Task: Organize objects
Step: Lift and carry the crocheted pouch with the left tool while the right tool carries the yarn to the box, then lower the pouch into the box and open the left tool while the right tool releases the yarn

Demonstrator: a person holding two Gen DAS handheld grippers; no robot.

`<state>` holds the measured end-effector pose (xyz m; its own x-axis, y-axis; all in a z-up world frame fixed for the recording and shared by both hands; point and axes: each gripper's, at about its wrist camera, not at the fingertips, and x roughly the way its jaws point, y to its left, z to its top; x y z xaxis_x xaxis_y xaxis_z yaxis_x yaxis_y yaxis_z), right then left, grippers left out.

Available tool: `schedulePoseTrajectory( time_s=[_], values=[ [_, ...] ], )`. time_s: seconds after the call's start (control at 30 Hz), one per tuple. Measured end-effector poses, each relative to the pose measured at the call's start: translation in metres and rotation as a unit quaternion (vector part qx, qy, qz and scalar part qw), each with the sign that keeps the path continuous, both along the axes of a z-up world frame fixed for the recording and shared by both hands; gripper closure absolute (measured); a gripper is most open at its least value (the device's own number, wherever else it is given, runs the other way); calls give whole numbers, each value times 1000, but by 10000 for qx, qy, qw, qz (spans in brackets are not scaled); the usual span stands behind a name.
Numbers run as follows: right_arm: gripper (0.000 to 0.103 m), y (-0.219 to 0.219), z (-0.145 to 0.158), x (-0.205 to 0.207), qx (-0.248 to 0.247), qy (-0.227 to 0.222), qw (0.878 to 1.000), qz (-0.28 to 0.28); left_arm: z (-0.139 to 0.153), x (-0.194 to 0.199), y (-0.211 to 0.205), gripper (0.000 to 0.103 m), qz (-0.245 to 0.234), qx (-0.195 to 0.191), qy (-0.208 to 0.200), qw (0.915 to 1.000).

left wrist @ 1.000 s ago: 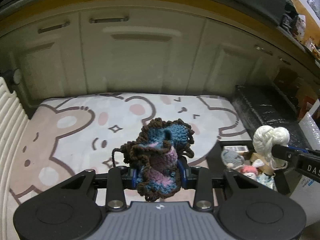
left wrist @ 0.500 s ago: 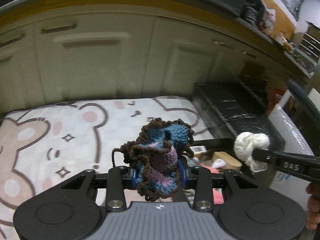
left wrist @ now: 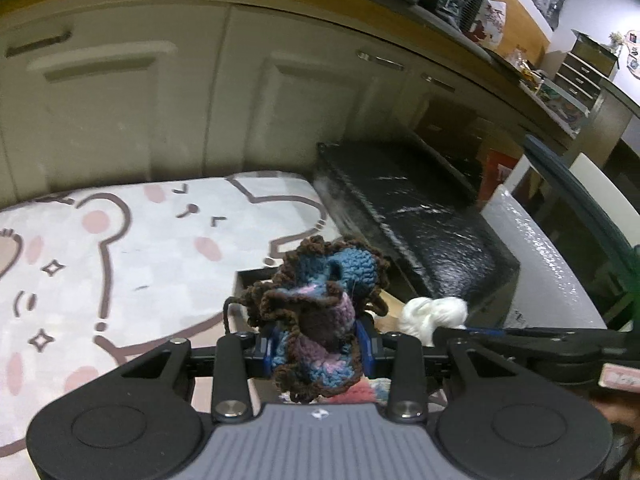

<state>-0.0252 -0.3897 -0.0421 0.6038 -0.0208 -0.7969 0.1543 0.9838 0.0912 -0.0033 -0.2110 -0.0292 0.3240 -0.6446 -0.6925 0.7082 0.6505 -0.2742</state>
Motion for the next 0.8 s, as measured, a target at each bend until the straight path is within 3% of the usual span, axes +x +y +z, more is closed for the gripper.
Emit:
schedulePoseTrajectory(
  time_s=[0.23,0.33,0.4,0.67,0.73,0.8],
  values=[
    [79,-12,-13,1,100,133,9998,-51,-12,-3,-16,64,-156,-155,339,9992],
    [74,-15,-17,1,99,203,9997,-64,-18,-4,-25,64,-196,-207,523,9982],
    [65,-16,-18,1,74,230,9997,-83,-22,-5,-31,64,-228,-203,599,9977],
    [64,-27,-15,-3,257,166,9994,-165,-41,-9,-49,64,-278,-172,977,9947],
    [64,-29,-15,-3,342,165,9991,-179,-46,-10,-52,62,-223,-168,1022,9944],
    [64,-30,-14,-4,364,163,9990,-205,-51,-8,-53,46,-112,-122,1070,9941]
  ],
)
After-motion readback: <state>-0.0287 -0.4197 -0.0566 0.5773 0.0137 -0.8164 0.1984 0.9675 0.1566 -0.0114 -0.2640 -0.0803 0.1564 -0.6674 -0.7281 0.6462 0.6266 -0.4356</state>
